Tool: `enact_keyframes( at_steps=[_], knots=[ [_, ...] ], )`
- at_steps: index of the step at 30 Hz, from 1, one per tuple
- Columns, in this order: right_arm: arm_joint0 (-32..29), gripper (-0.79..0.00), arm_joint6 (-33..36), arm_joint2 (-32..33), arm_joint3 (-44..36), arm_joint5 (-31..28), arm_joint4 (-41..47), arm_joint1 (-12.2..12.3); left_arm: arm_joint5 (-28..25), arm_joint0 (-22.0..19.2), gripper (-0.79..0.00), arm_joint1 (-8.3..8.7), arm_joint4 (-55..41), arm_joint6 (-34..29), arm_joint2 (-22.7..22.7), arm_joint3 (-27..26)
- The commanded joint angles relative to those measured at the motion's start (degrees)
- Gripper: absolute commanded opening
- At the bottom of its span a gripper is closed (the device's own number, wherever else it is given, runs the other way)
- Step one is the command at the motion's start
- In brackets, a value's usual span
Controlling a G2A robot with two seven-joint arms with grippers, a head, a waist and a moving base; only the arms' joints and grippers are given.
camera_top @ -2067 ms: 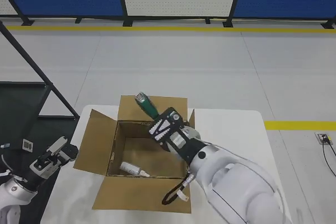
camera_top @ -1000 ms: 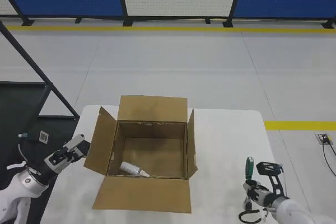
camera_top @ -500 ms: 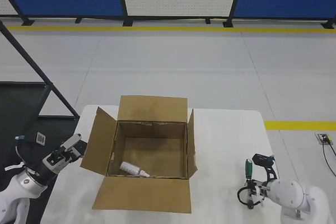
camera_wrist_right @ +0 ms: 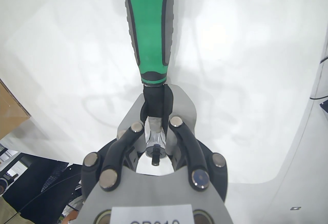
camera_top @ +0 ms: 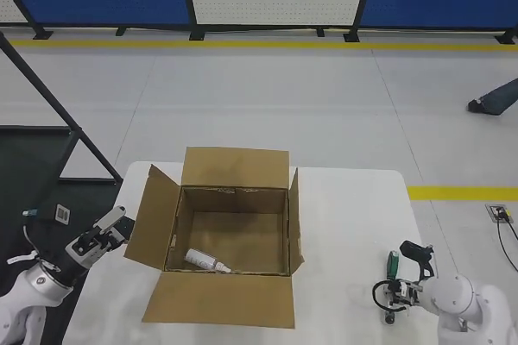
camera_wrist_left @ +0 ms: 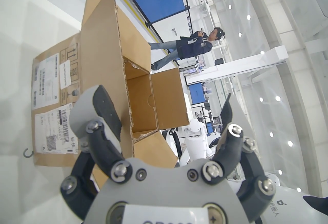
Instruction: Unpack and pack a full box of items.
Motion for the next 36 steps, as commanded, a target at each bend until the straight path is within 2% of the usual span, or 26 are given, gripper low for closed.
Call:
enact_keyframes(
  at_steps=[1,2,3,4,7,13,15,18,23,26,32,36],
  knots=[
    [-0.1,-0.425,-0.4,0.0,0.0,0.3,0.2,0.1,0.0,0.2,0.0,0.01,-0.1,0.1,-0.1,-0.1],
    [-0.2,-0.409,-0.6,0.1,-0.2,0.4,0.2,0.2,-0.1,0.2,0.0,0.02,0.0,0.1,-0.1,-0.2],
    [-0.4,-0.305,-0.9,0.1,-0.5,0.6,0.3,0.3,-0.1,0.3,0.0,0.02,-0.1,0.2,-0.2,-0.3],
    [-0.6,-0.148,-1.0,0.1,-0.9,0.9,0.3,0.4,-0.1,0.4,0.0,0.03,-0.1,0.2,-0.2,-0.3],
    [-1.3,-0.065,-1.1,0.0,-2.3,1.6,0.3,0.6,-0.3,0.5,0.0,0.06,-0.2,0.1,-0.4,-0.4],
    [-3.2,-0.049,-2.9,-0.8,-8.9,4.2,-0.8,0.9,-0.4,0.7,0.0,0.13,-0.7,0.2,-1.0,-0.5],
    [-4.3,-0.046,-4.3,-1.8,-14.3,4.4,-1.4,0.9,-0.5,0.6,0.0,0.15,-0.9,0.2,-1.3,-0.3],
    [-6.0,0.0,-5.5,-4.8,-24.2,2.9,-5.4,1.0,-0.6,0.4,0.0,0.18,-1.3,0.7,-1.8,0.4],
    [-4.3,0.0,-3.8,-14.0,-39.0,0.7,-14.6,1.2,-0.5,-0.2,0.0,0.19,-3.0,2.4,-3.2,2.5],
    [0.2,0.0,-3.5,-21.2,-42.4,-3.1,-19.4,1.2,-0.5,-0.4,0.0,0.2,-4.3,3.4,-4.6,4.0],
    [16.0,0.0,-0.2,-40.0,-42.4,-7.5,-28.1,-0.1,-1.0,-0.3,0.0,0.2,-7.0,4.5,-7.1,6.6],
    [27.6,0.0,1.8,-51.3,-37.1,-9.1,-28.8,-2.3,-2.1,0.6,0.0,0.13,-9.2,4.5,-8.8,7.7]
  ],
)
